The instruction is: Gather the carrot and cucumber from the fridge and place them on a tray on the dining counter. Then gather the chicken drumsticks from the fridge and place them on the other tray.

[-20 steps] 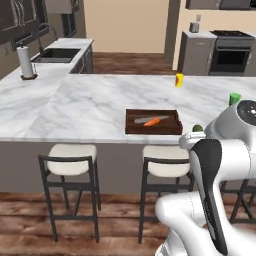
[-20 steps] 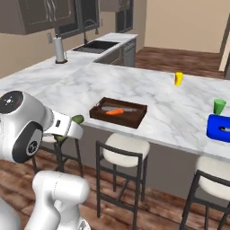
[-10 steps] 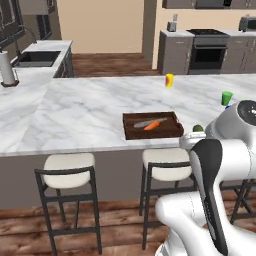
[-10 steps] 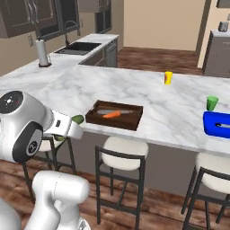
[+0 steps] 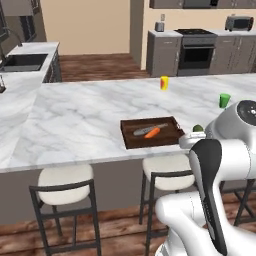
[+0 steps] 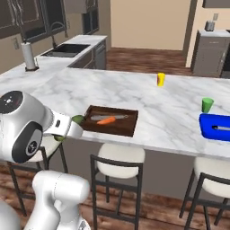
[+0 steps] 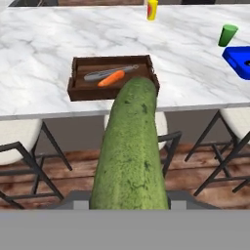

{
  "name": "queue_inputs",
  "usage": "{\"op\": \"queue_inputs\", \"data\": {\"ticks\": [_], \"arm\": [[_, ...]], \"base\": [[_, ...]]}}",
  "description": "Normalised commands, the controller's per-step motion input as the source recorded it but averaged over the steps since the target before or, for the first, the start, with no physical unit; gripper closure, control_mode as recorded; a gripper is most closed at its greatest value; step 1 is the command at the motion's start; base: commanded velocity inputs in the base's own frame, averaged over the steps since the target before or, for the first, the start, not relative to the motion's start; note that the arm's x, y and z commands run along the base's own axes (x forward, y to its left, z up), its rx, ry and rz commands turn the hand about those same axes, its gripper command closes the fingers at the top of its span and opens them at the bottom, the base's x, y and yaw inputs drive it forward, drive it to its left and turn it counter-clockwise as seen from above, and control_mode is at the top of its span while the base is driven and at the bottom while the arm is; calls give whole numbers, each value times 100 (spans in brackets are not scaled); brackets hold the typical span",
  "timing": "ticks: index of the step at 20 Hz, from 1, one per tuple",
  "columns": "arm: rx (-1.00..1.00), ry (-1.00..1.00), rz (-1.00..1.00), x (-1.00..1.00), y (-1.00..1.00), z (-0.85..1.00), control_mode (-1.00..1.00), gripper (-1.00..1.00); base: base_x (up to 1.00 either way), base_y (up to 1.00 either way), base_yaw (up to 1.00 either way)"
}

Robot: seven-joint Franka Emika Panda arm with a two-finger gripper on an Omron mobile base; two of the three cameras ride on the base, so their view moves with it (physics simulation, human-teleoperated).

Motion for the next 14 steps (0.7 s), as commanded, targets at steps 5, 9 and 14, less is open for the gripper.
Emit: {"op": "queue_inputs", "data": {"ticks": [5,9,14], "arm": [[0,0,0,0,0,0,100,100],[0,0,0,0,0,0,100,100],[0,0,0,0,0,0,100,100]], "base": [[38,28,-15],[34,36,-15],[33,39,-15]]}}
